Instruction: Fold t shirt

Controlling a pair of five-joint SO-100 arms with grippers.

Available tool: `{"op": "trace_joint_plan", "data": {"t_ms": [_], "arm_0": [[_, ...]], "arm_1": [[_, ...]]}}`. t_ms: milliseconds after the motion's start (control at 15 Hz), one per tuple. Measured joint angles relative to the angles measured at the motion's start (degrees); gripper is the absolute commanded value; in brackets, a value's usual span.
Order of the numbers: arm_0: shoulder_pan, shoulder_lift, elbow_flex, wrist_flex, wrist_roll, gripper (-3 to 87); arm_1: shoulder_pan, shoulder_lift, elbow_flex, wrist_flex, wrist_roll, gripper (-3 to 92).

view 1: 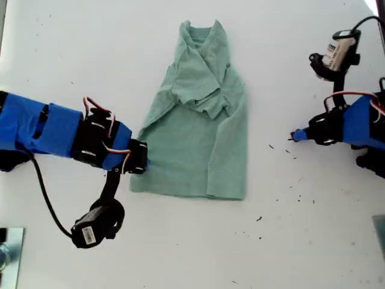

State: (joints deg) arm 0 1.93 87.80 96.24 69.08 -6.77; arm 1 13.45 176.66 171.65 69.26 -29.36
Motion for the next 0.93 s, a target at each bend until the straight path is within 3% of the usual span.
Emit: {"op": "trace_joint_plan", "data": {"t_ms": [267,467,667,933], "arm_0": [[-2.64,3.96,-2.2,2.11,2.72,0.2],[-2.64,0.62,-15.91,5.19,4.57,-0.1],[-2.37,-4.75,-32.61,12.13,5.63,-0.1],[-2.37,-12.48,-36.56,9.23,7.73,0.4]], "arm_1": [[0.0,0.44,0.18,0.09,0.0,2.4],[0.0,0.62,0.26,0.09,0.0,2.4],[0.0,1.67,0.44,0.09,0.0,2.4],[0.0,3.34,0.97,1.05,0.0,2.4]]}}
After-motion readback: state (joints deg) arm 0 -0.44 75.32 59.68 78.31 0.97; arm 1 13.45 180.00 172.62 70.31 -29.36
